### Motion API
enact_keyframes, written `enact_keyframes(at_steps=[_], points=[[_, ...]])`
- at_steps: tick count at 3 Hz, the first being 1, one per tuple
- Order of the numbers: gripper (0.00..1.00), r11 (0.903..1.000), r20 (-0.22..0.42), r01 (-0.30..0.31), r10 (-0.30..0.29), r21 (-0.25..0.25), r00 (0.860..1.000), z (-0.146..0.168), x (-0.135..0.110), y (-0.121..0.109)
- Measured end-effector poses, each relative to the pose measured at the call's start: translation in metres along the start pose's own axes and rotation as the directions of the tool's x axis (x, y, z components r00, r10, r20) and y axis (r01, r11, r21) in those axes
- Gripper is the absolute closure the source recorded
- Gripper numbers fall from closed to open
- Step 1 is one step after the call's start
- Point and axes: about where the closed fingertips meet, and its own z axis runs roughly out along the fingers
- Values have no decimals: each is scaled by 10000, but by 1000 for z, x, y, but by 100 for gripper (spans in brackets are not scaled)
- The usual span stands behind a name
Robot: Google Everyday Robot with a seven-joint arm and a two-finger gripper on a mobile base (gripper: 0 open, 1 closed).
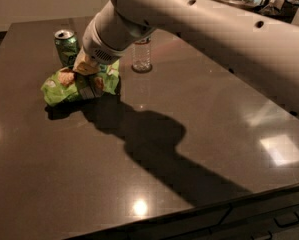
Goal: Move green rice chip bag near green can
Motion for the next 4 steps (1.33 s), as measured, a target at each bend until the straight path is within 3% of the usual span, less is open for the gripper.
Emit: enact_keyframes(at_steps=[2, 4], points=[[51, 9996, -245, 41, -34, 295, 9997, 18, 19, -11], [4, 9996, -232, 94, -88, 267, 9997, 18, 16, -9]])
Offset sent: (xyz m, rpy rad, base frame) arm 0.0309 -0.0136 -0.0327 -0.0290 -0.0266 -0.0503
